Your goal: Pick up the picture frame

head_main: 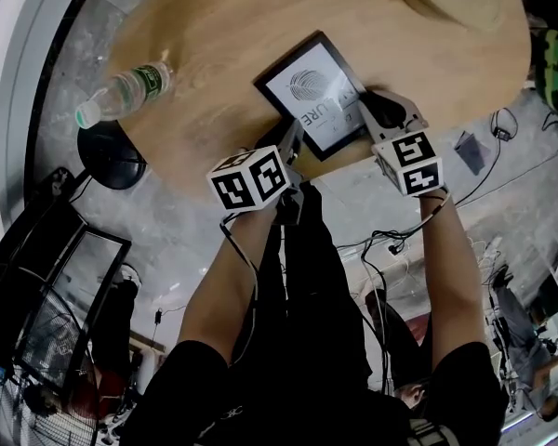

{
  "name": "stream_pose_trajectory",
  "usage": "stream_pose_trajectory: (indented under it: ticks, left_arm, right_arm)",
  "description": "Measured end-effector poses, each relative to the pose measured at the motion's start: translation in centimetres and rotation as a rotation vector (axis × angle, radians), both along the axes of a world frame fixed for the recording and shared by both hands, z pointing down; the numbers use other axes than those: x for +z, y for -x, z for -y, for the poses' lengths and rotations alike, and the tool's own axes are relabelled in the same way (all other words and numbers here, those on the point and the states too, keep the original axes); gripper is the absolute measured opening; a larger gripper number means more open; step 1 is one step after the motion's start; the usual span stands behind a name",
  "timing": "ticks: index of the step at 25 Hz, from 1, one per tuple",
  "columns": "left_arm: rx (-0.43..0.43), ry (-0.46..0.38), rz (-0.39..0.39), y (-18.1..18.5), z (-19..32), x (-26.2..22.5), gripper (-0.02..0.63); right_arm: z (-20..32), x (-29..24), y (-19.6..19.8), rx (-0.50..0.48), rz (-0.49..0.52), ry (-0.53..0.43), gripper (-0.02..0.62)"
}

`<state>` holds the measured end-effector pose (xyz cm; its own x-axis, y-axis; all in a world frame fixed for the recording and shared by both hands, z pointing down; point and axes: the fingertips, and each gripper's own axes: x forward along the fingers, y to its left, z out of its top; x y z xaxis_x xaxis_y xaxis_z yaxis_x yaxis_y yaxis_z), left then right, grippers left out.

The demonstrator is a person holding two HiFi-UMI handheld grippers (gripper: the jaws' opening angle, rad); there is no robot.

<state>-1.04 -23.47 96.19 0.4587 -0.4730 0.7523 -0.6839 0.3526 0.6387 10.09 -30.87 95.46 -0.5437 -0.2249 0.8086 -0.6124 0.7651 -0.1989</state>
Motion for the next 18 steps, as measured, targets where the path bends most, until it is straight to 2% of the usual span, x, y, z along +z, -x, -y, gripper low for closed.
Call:
stream_pose_trajectory:
  ticks: [4,8,14,18]
  left_arm:
    - [0.055,-0.024,0.038,1.6,0.7,-1.3,0.083]
    - [0.138,-0.124,0.07,2.1,2.7,-6.6,0.083]
    - [0.189,-0.335,0.153,2.0,5.9,-21.4,0.083]
    - [0.244,-0.553,0.23,2.5,9.1,-34.4,0.083]
  right_arm:
    - [-1.4,-2.4,0.5,0.073,0.034,-0.03,0.091]
    - [-0.3,-7.9,0.6,0.169,0.068,-0.129,0.091]
    - [1.3,-22.7,0.0,0.286,0.119,-0.339,0.089]
    - [3.4,-34.8,0.2,0.351,0.181,-0.506,0.089]
